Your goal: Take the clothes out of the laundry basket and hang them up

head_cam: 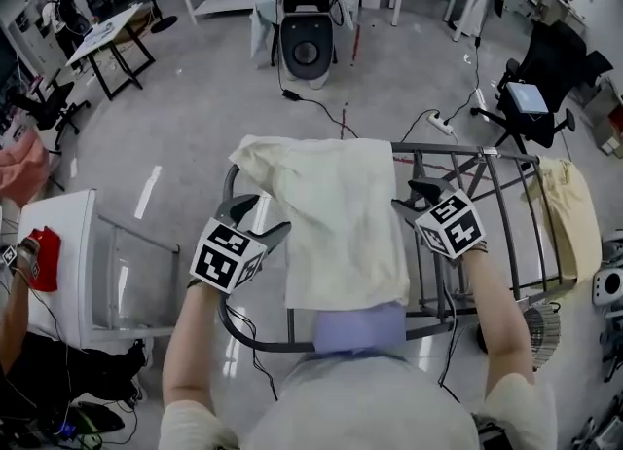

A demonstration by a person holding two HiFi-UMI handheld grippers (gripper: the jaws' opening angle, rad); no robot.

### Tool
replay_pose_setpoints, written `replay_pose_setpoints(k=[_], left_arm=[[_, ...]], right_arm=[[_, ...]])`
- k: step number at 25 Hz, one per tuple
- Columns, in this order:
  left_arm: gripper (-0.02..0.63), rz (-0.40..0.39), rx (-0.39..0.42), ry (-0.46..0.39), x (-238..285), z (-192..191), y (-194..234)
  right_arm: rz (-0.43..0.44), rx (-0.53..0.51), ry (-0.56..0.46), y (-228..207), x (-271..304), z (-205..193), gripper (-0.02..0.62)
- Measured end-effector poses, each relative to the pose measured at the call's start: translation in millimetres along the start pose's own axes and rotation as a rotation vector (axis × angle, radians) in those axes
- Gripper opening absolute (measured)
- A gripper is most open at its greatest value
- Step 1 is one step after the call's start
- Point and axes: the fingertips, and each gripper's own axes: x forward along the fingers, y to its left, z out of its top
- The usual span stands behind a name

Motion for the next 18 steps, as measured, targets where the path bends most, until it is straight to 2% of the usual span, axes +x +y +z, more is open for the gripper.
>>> replay_pose_setpoints(k=[7, 10, 15, 18], left_arm=[[0.331, -0.114, -0.019, 0.071, -16.5, -41.4, -92.3], [0.331, -0.155, 0.003, 0.133, -15.4, -60.2, -130.4], [0.331, -0.091, -0.003, 0.189, -20.8, -77.0, -150.8], [0.331, -0.086, 0.052, 0.267, -25.7, -94.5, -164.3]], right_arm=[[0.089, 0.039, -0.053, 61.7, -49.8, -32.8, 0.218], [0.148, 0.07, -0.044, 87.0, -70.7, -55.2, 0.223], [0.231, 0.151, -0.014, 132.5, -104.6, -90.5, 0.225], [0.276, 0.19, -0.008, 161.4, -122.4, -104.0, 0.227]])
